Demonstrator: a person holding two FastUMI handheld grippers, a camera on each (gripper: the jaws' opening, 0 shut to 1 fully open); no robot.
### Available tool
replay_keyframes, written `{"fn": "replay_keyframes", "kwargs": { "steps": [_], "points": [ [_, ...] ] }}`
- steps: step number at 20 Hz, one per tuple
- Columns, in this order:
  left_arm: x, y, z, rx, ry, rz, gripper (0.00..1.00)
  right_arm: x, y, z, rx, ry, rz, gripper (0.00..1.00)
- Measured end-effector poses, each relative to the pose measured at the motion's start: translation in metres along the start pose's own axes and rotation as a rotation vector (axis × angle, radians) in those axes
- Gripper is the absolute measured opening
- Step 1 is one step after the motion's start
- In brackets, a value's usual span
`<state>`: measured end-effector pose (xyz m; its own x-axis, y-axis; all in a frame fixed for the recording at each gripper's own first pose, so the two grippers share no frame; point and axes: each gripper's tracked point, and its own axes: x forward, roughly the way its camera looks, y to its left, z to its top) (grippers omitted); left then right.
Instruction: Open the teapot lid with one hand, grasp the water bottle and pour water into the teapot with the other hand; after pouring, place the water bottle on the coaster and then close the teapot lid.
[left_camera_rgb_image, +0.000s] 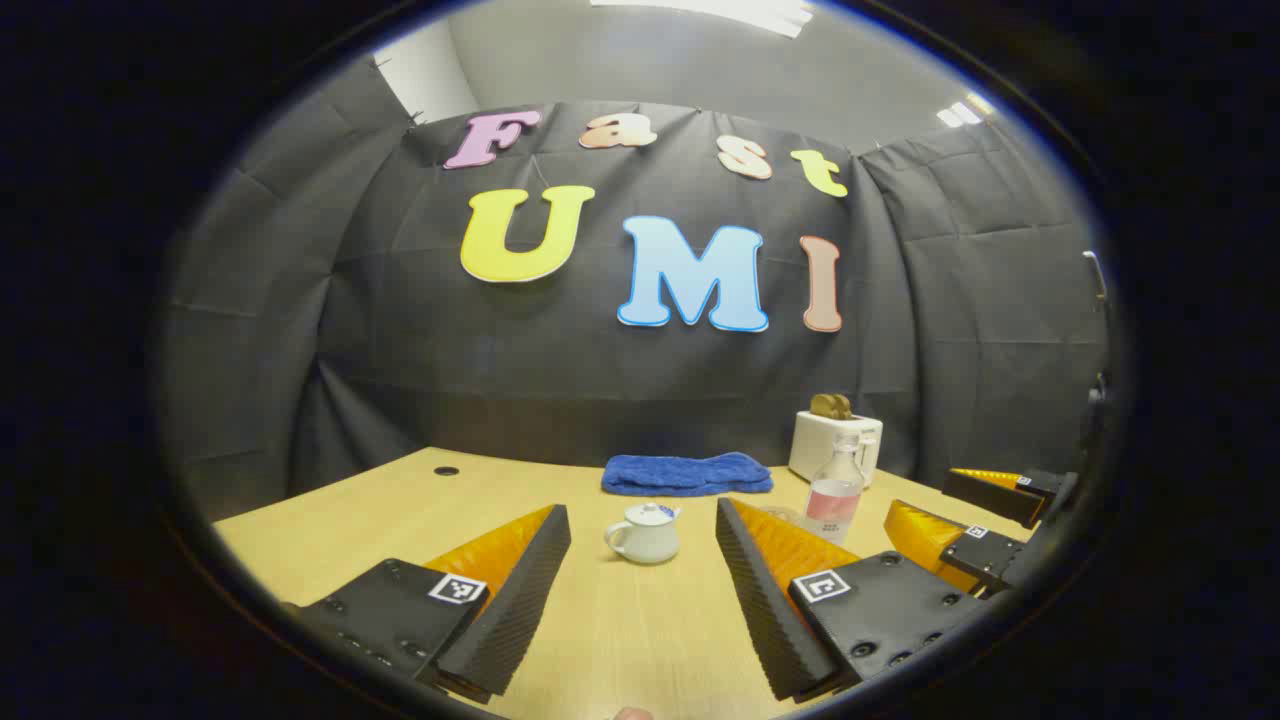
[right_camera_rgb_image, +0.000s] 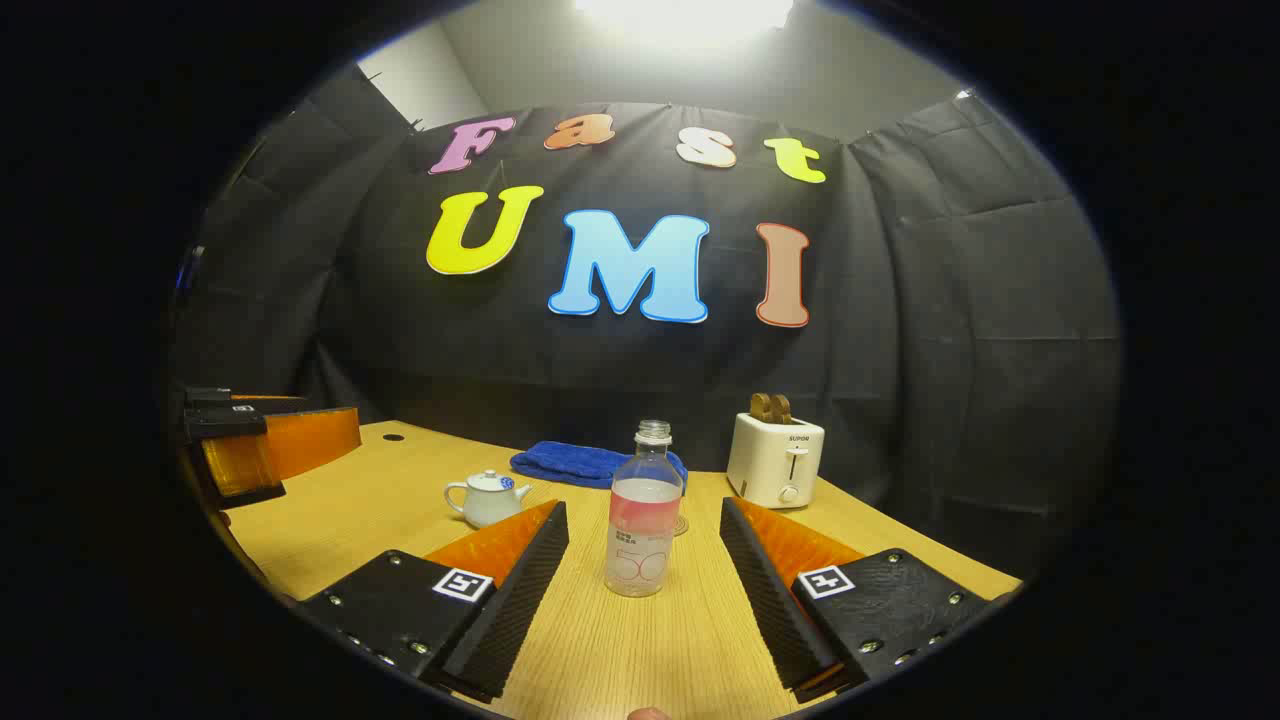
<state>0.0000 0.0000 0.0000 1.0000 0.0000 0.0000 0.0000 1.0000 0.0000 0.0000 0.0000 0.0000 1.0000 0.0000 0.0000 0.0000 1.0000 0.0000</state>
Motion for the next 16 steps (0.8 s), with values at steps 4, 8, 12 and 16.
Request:
{"fn": "replay_keyframes", "kwargs": {
  "steps": [4,8,12,16],
  "points": [
    [0.002,-0.007,-0.002,-0.006,-0.002,-0.034,0.95,-0.005,-0.005,-0.004,0.022,0.008,-0.018,0.95],
    [0.009,-0.018,-0.009,-0.004,0.008,-0.066,0.95,-0.011,-0.012,-0.005,0.053,0.019,-0.034,0.95],
    [0.017,-0.027,-0.02,-0.004,0.041,-0.096,0.95,-0.015,-0.013,-0.009,0.058,0.035,-0.039,0.95],
    [0.019,-0.024,-0.023,-0.006,0.054,-0.094,0.95,-0.013,-0.011,-0.011,0.054,0.043,-0.038,0.95]
  ]
}}
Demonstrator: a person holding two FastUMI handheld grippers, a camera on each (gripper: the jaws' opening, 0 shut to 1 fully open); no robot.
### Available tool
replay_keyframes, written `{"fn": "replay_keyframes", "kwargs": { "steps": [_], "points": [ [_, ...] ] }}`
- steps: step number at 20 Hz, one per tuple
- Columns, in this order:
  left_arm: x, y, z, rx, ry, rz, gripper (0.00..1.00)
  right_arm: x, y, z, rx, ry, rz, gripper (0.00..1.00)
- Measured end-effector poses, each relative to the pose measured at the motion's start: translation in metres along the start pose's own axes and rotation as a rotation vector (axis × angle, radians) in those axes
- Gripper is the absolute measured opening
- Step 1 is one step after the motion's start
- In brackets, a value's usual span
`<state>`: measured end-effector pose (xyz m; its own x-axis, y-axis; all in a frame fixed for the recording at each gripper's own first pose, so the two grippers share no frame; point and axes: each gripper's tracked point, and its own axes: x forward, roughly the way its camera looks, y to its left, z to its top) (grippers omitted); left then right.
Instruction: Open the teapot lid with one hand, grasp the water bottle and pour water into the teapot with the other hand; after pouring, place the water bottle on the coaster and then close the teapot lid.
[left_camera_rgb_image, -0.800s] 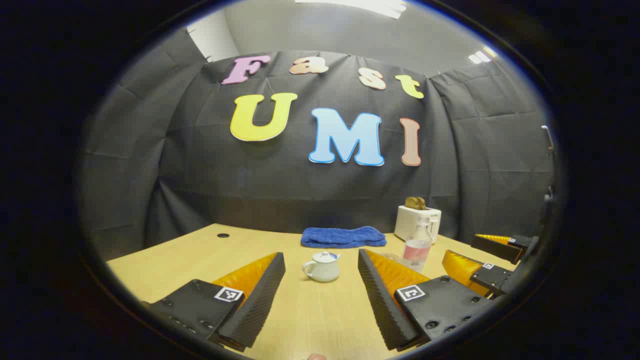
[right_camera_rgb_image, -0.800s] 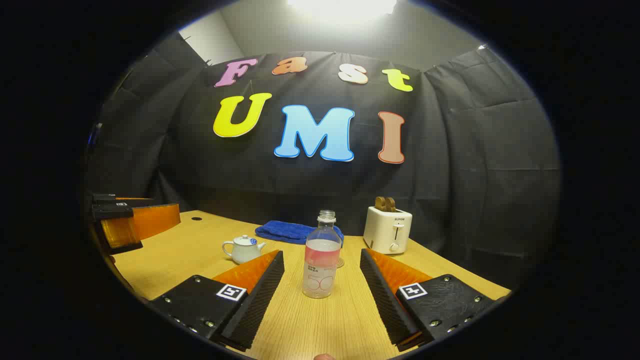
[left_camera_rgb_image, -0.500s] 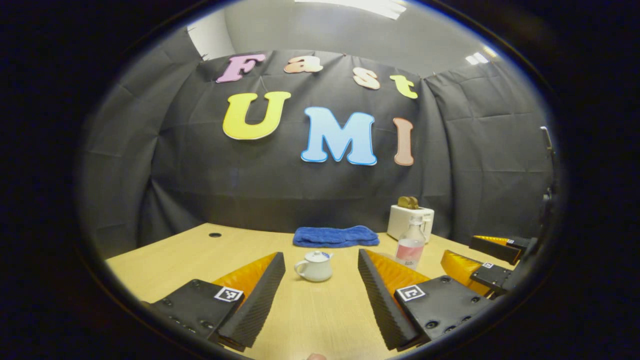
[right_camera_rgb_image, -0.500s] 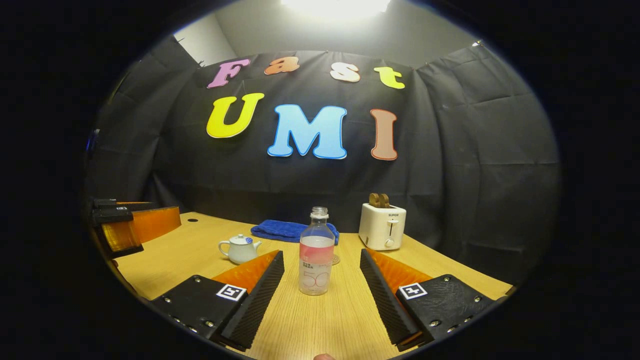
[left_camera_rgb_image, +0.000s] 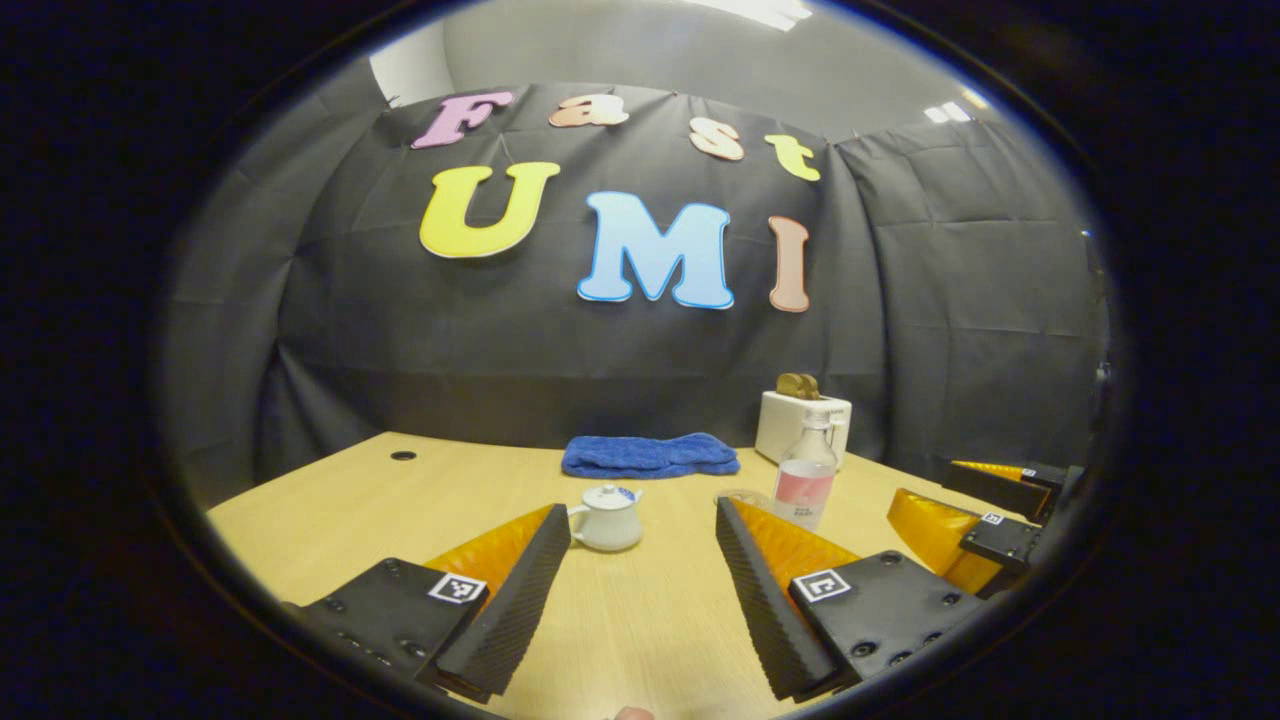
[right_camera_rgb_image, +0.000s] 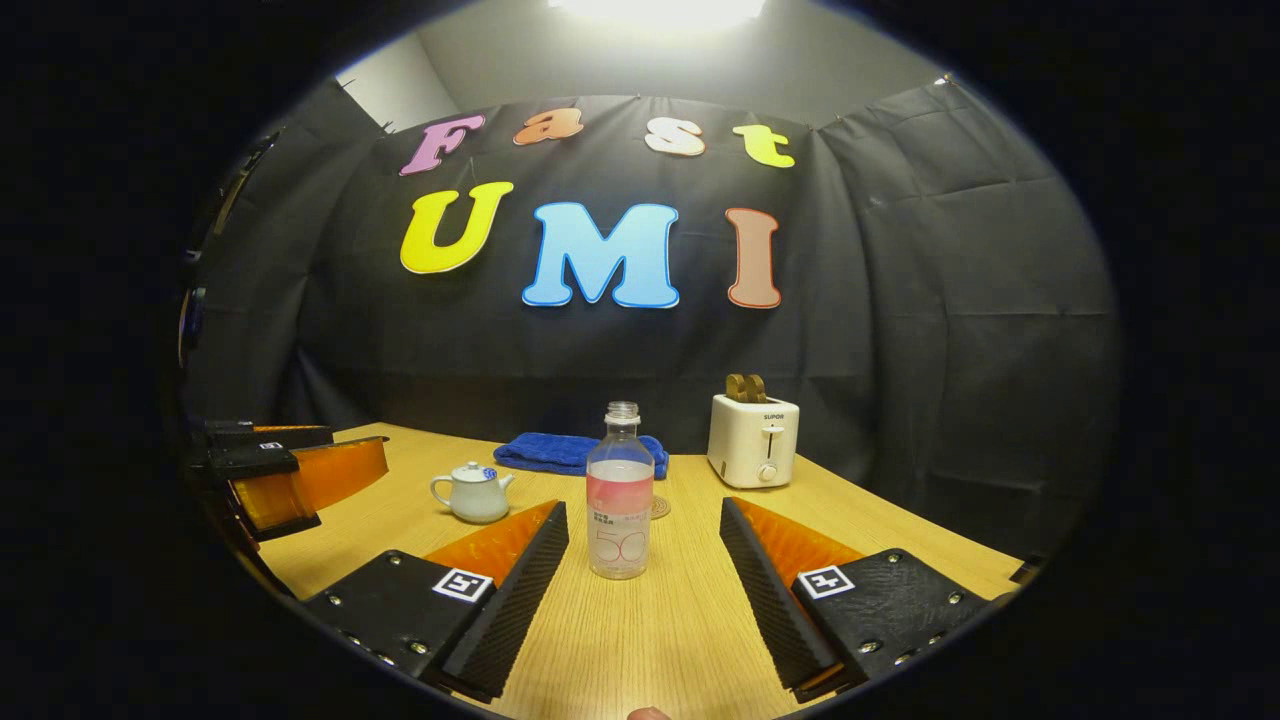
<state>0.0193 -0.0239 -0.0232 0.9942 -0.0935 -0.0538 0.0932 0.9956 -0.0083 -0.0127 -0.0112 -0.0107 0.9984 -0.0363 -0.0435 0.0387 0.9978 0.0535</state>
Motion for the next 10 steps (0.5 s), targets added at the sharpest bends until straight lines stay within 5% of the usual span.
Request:
{"fn": "replay_keyframes", "kwargs": {
  "steps": [10],
  "points": [
    [0.015,0.008,-0.004,-0.006,0.021,0.007,0.95,0.024,0.008,-0.003,-0.012,0.029,0.026,0.95]
  ]
}}
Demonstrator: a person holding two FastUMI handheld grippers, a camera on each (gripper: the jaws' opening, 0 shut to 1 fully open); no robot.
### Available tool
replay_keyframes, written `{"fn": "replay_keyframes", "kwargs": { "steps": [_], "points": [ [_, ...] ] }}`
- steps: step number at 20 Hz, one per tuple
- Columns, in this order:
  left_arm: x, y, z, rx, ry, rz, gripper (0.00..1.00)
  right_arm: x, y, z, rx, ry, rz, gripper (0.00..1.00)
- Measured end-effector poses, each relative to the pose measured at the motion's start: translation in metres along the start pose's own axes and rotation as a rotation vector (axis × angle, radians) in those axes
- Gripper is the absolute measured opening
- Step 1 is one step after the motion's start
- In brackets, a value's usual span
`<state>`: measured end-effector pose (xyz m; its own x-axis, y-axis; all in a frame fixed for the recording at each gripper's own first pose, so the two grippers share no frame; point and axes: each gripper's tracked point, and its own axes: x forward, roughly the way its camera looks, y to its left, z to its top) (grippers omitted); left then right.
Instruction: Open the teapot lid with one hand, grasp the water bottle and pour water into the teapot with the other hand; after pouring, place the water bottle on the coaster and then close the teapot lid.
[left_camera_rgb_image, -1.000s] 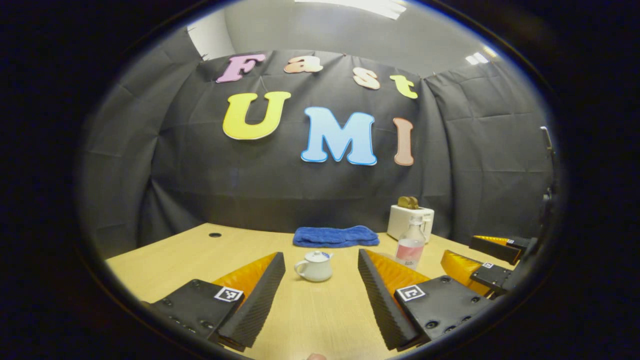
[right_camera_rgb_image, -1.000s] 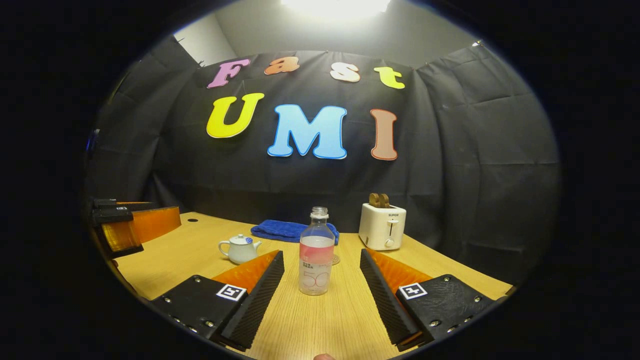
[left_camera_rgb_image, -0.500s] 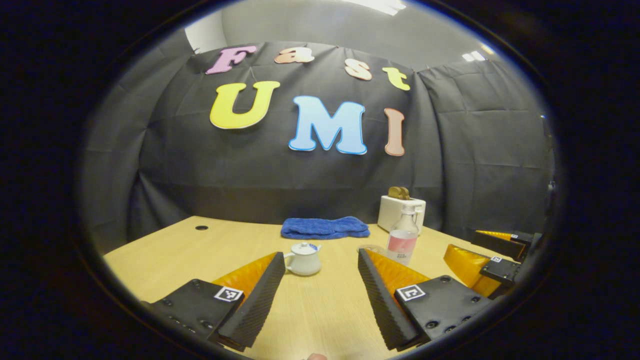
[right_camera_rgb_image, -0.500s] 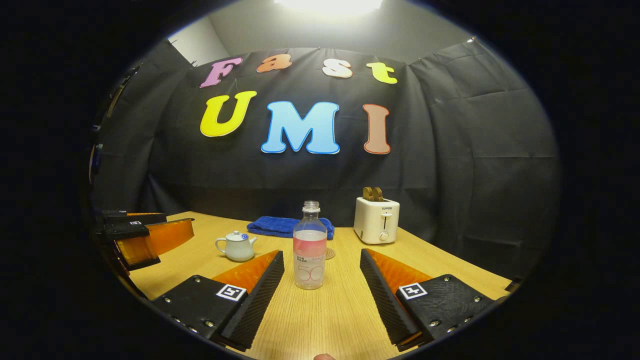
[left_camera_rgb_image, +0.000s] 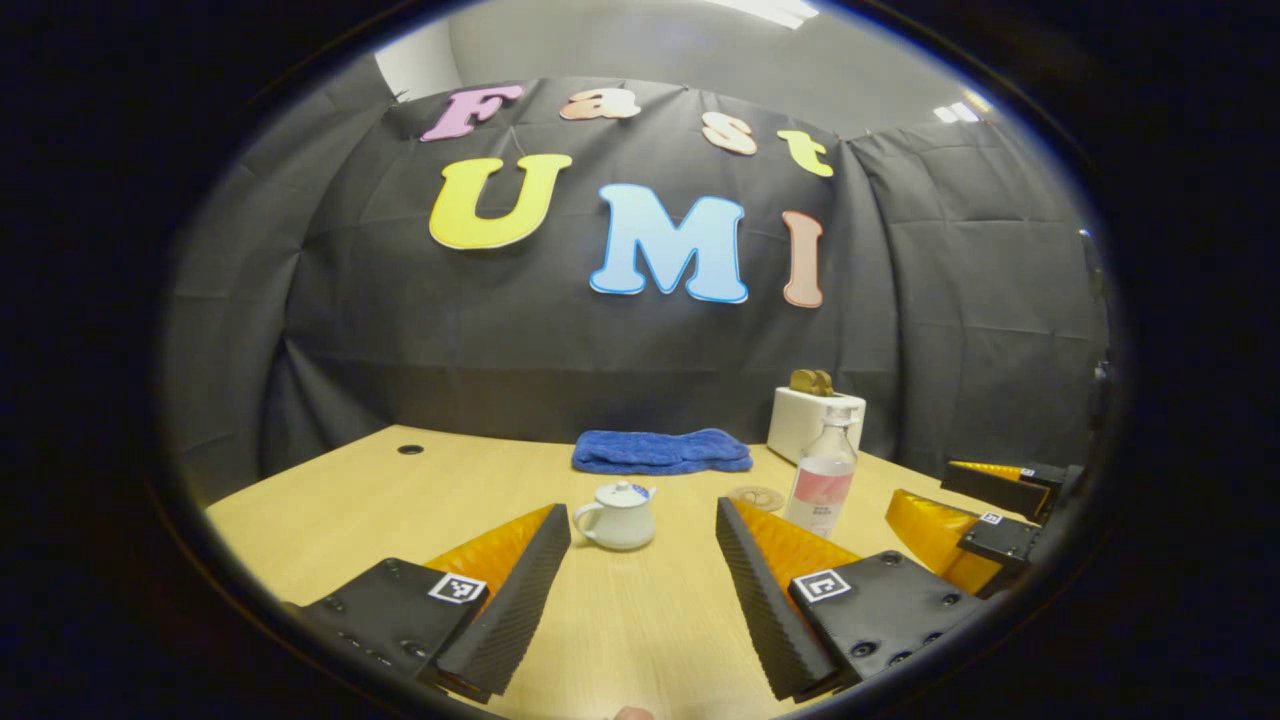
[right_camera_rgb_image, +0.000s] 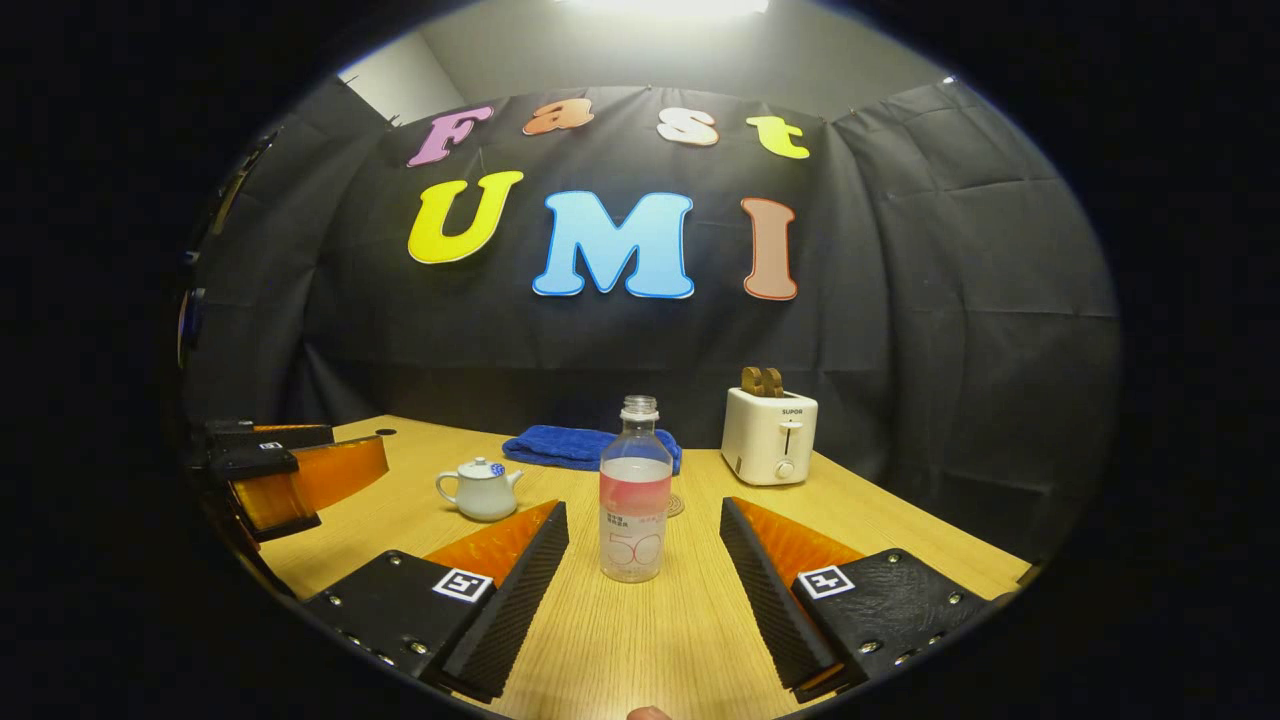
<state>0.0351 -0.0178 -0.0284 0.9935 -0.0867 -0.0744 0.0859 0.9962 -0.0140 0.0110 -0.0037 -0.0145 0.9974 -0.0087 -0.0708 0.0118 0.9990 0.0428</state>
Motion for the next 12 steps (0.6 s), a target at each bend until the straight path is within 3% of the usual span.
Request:
{"fn": "replay_keyframes", "kwargs": {
  "steps": [7,12],
  "points": [
    [0.053,-0.017,0.001,-0.038,-0.011,-0.119,0.96,0.049,0.006,-0.003,0.025,0.055,0.025,0.95],
    [0.107,-0.005,0.006,-0.03,-0.011,-0.125,0.95,0.081,0.003,-0.011,0.021,0.094,-0.001,0.95]
  ]
}}
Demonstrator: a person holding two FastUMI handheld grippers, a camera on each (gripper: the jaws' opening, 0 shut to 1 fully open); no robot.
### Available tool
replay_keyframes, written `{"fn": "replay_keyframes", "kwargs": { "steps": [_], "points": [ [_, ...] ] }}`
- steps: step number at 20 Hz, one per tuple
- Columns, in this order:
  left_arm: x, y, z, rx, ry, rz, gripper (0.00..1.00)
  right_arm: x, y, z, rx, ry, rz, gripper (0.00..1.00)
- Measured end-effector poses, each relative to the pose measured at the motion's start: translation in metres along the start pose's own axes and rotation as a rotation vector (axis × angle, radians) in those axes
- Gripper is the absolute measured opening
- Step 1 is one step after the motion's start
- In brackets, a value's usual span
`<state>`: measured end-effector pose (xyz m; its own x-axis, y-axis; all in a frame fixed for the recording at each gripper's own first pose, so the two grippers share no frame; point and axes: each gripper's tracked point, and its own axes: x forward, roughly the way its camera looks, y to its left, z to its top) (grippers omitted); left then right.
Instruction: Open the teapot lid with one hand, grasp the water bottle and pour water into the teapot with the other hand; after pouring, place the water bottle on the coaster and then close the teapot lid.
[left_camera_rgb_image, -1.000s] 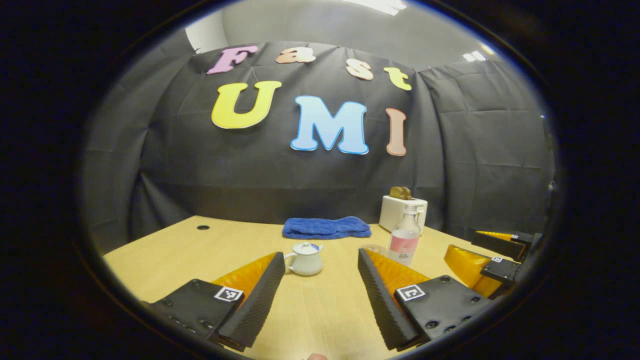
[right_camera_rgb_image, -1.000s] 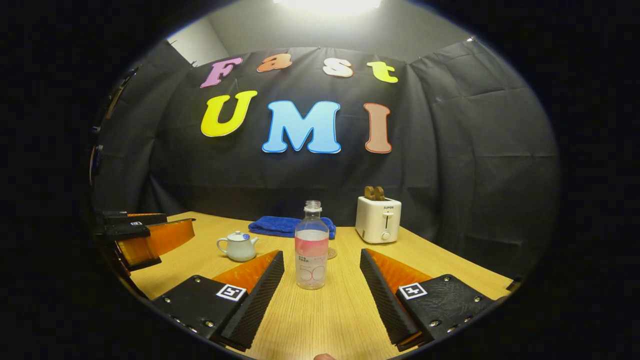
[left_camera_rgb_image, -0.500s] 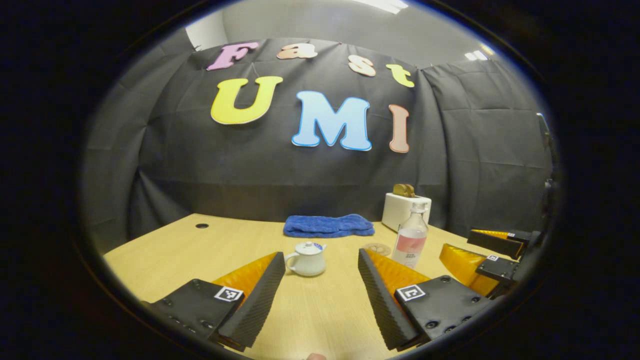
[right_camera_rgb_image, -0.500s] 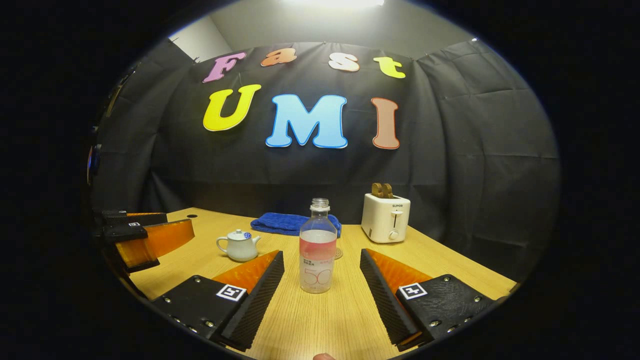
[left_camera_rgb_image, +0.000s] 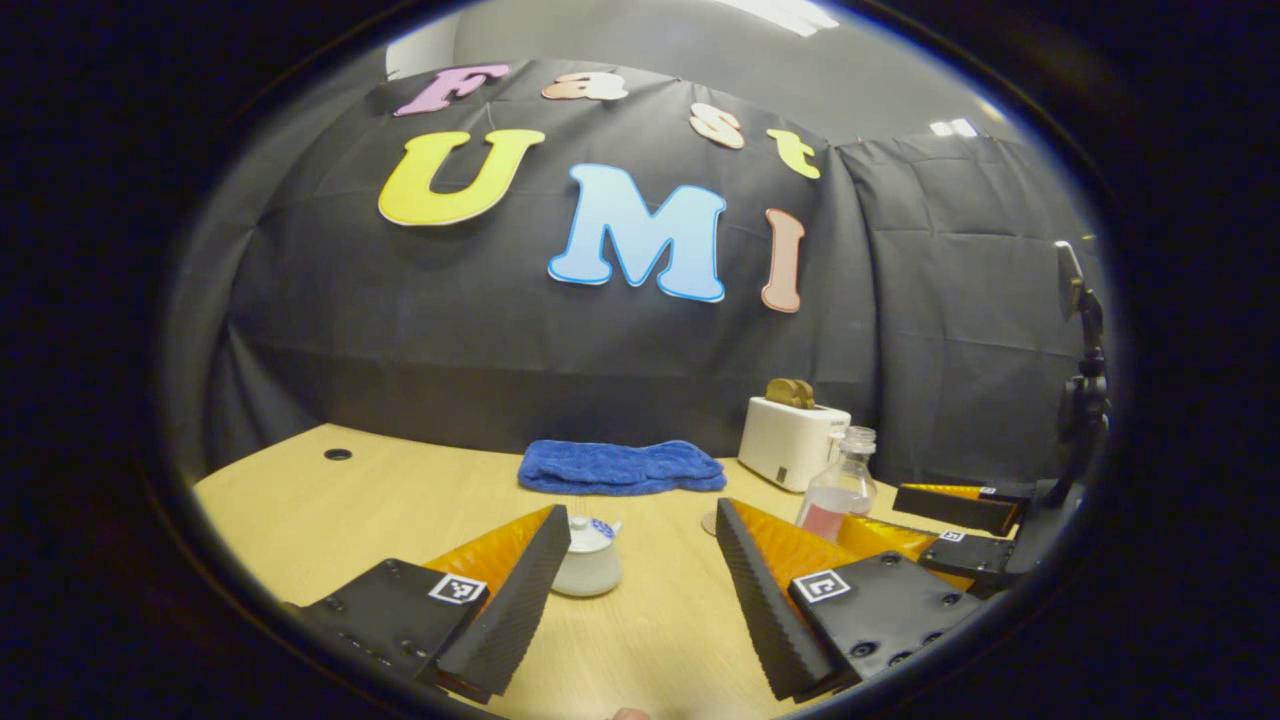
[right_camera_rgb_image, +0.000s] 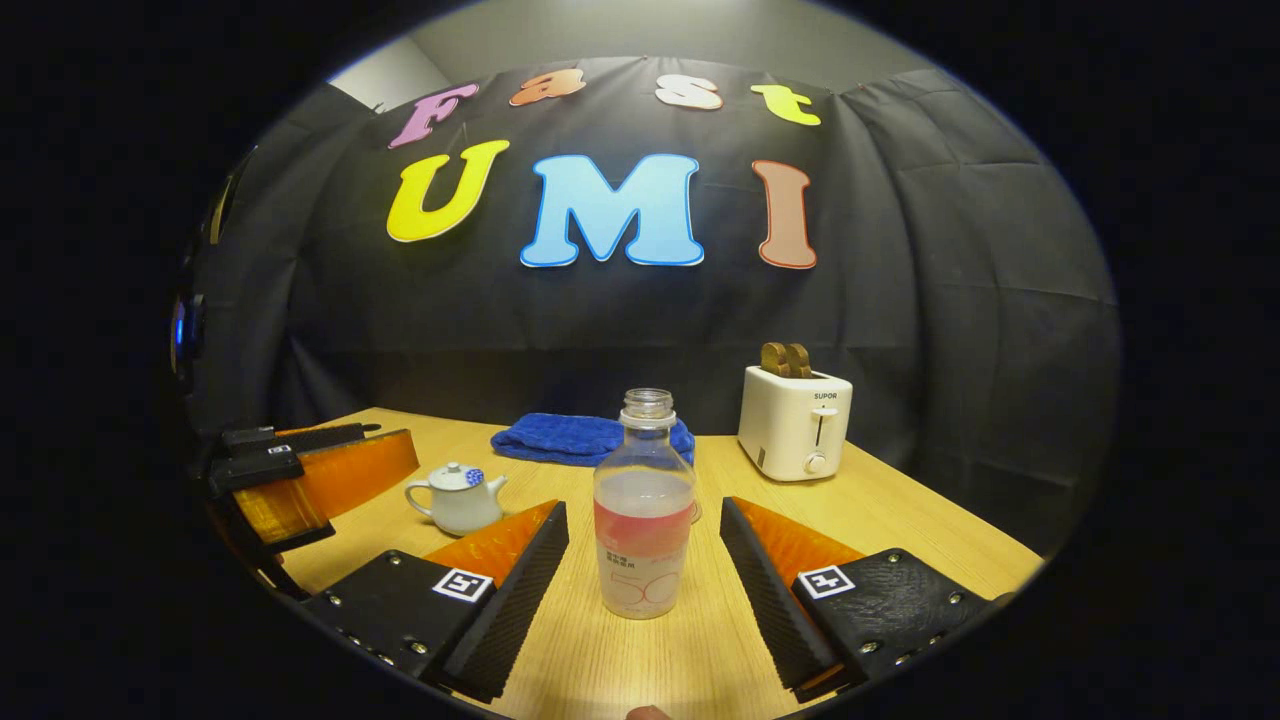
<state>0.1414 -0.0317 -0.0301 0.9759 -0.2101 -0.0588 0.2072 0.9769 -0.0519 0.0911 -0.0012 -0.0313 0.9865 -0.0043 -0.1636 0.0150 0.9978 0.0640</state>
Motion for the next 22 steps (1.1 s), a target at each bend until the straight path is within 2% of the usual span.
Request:
{"fn": "replay_keyframes", "kwargs": {
  "steps": [5,9,13,18,21,22],
  "points": [
    [0.045,0.014,-0.01,-0.009,0.021,-0.007,0.95,0.025,0.002,-0.006,0.006,0.045,0.007,0.95],
    [0.073,0.024,-0.018,0.021,0.035,-0.006,0.95,0.039,0.0,-0.017,0.017,0.074,0.001,0.95],
    [0.093,0.025,-0.034,0.013,0.063,-0.029,0.95,0.045,-0.001,-0.023,0.028,0.089,0.001,0.95],
    [0.103,0.033,-0.044,-0.001,0.07,-0.021,0.94,0.052,-0.001,-0.031,0.047,0.119,0.017,0.95],
    [0.112,0.04,-0.059,0.002,0.112,-0.007,0.75,0.048,-0.003,-0.03,0.03,0.109,0.013,0.95],
    [0.112,0.045,-0.061,0.006,0.111,0.008,0.75,0.049,-0.002,-0.032,0.028,0.116,0.014,0.95]
  ]
}}
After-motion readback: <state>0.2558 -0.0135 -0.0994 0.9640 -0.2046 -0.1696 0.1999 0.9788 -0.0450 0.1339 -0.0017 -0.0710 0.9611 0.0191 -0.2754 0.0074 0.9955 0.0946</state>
